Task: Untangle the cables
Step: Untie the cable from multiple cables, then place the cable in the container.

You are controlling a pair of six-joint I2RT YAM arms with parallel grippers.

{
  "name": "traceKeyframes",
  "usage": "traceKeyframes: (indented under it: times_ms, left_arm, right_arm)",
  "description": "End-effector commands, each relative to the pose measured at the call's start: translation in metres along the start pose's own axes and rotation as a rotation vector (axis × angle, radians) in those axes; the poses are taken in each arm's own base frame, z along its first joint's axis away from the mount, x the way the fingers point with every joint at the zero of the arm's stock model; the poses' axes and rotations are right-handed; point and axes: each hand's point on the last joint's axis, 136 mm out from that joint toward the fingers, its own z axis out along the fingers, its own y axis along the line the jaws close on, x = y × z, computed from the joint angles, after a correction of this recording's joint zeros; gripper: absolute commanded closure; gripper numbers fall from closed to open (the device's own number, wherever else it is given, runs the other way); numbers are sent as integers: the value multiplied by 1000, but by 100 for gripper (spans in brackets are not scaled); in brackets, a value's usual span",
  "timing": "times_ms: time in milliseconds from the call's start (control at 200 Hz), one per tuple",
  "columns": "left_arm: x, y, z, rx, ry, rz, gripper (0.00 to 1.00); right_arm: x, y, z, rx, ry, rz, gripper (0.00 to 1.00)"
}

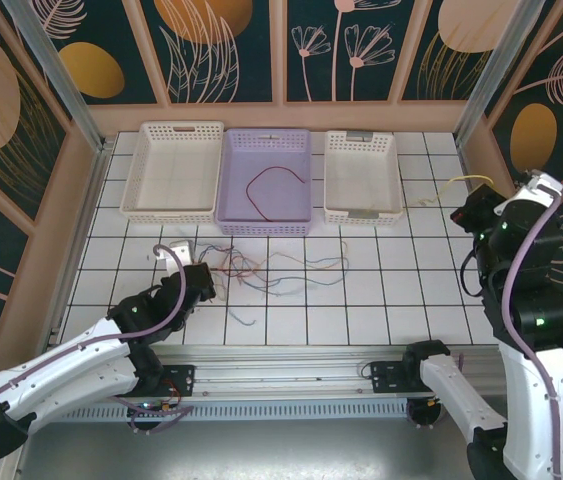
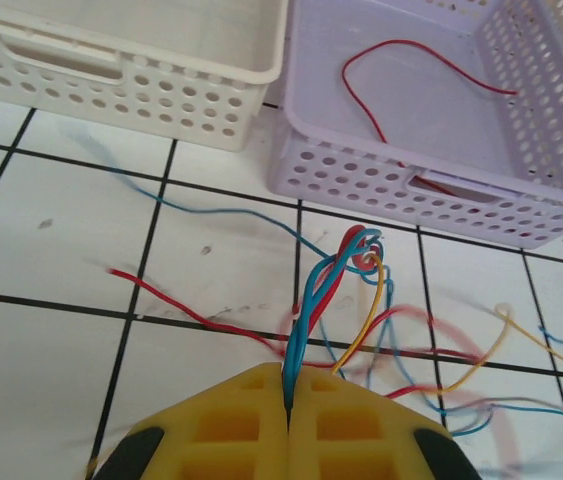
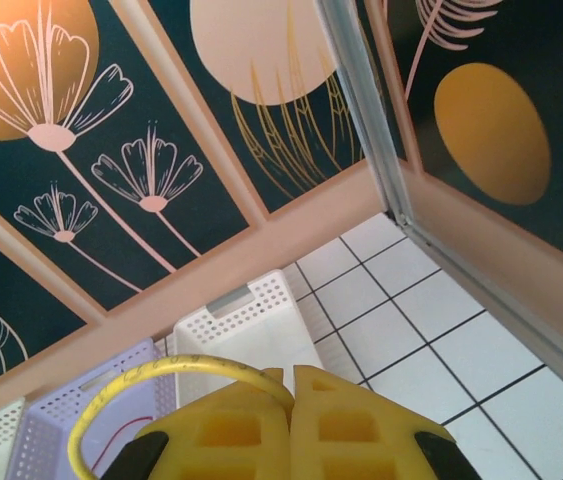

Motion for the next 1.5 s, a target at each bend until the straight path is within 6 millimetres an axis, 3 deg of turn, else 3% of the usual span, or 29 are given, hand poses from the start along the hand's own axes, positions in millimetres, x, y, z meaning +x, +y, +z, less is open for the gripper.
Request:
traceKeyframes:
  times_ms: [0, 90, 305, 621, 1036, 1236, 1496]
  left_arm:
    - [-1, 12, 0, -47, -20, -8, 100]
    - [-2, 9, 1, -37, -18, -10, 100]
    - [-1, -8, 2, 44, -6, -20, 100]
    - [-4, -36, -1, 182, 7, -38, 100]
    - [0, -49, -5, 265, 25, -43, 100]
    - [1, -48, -7, 287, 20, -55, 100]
    - [1, -49, -10, 303, 23, -57, 100]
  right_arm:
    - [-9, -8, -16, 24, -15, -27, 100]
    - [-13, 0, -22, -23, -9, -23, 100]
    - [-21, 40, -28, -212, 31, -6, 100]
    - [-6, 88, 8, -374, 138, 20, 100]
    - [-4, 103, 58, -336, 149, -5, 100]
    - [-11, 80, 87, -148, 81, -40, 100]
    - [1, 59, 126, 25, 54, -62, 100]
